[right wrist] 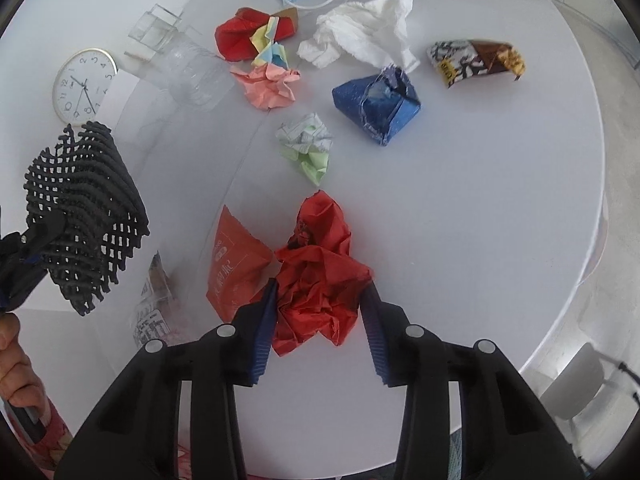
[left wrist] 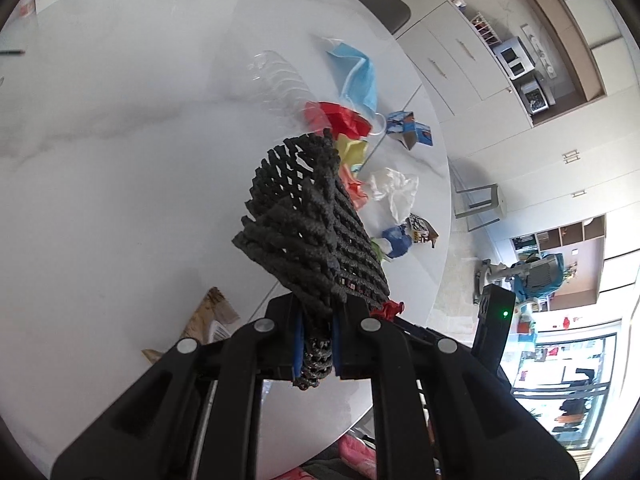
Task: Collect trash
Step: 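Grasp the crumpled red plastic bag with the right tool while the left lifts the mesh, then drop the mesh into the white bin with the left tool while the right drops the red bag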
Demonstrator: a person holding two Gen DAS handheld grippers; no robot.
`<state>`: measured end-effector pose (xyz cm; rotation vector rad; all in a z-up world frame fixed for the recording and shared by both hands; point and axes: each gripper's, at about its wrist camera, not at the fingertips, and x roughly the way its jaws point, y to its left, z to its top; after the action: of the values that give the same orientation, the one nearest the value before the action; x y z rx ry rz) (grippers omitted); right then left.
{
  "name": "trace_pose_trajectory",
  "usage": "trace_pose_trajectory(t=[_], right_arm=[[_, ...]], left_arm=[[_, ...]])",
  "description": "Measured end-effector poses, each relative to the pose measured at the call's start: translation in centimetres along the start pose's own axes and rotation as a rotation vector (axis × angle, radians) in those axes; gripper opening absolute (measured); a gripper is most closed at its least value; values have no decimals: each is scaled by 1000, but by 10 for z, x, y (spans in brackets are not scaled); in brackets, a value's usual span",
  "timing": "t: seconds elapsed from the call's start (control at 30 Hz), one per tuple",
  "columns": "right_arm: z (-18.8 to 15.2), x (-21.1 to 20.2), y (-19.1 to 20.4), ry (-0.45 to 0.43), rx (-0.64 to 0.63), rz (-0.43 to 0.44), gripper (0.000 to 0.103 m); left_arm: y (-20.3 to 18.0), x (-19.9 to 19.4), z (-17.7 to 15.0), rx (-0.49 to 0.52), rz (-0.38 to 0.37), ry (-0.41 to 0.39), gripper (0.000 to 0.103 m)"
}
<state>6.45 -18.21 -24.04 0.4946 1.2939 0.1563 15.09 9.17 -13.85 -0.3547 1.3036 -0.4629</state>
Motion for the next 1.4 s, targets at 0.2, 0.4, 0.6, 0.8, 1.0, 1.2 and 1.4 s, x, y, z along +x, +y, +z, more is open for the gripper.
trace_pose_trajectory(t=[0.2,0.4,0.6,0.8,1.0,1.2,1.4], right_arm=[[-4,-67,-42,-69,-45,16,40],[1,-165,-141,-153,-79,-148,41],[16,-233,-252,-224,-31,-220,41],[28,-237,-303,-202,-8,-217,41],[35,-220,-333,-155,8,-176,41],[42,-195,-335,-93,-31,-136,41],[44,-162,-323,-30,-99,-93,41]], left_arm=[[-73,13,-22,123,9,8,10],[-196,72,-48,275,-36,75,10],[-313,180,-72,419,-62,193,11],[-333,301,-74,331,33,329,11],[-316,368,-75,298,187,378,42],[-306,369,-77,257,235,350,68],[-307,315,-73,226,177,319,70]])
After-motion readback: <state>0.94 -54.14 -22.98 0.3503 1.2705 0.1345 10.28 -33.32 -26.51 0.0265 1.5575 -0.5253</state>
